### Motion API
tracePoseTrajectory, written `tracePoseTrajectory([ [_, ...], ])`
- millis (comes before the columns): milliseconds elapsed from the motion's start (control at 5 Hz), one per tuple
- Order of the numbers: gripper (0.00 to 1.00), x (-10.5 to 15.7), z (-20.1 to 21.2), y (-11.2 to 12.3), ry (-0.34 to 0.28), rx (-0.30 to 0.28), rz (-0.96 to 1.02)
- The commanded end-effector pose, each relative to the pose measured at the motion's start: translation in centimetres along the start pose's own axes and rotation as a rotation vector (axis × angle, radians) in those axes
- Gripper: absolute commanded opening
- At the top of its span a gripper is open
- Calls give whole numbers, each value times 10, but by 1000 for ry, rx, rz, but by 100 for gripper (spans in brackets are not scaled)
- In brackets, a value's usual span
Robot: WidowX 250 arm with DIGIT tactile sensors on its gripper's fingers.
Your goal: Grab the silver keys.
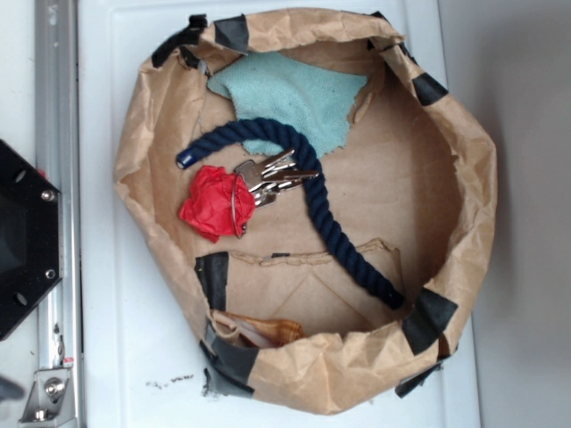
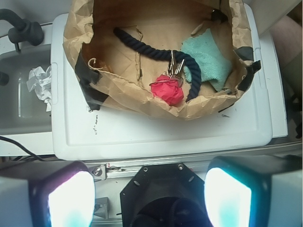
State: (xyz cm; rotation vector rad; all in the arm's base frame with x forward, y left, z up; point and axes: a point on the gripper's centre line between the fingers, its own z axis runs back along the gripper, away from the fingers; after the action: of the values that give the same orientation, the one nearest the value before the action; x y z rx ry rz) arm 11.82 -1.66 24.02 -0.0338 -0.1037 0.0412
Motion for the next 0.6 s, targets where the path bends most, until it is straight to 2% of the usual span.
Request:
tracePoseTrajectory([
  [0, 100, 0, 0, 0, 0, 0, 0],
  [200, 100, 44, -47, -23, 256, 183, 217],
  [400, 100, 83, -80, -28, 514, 276, 416],
])
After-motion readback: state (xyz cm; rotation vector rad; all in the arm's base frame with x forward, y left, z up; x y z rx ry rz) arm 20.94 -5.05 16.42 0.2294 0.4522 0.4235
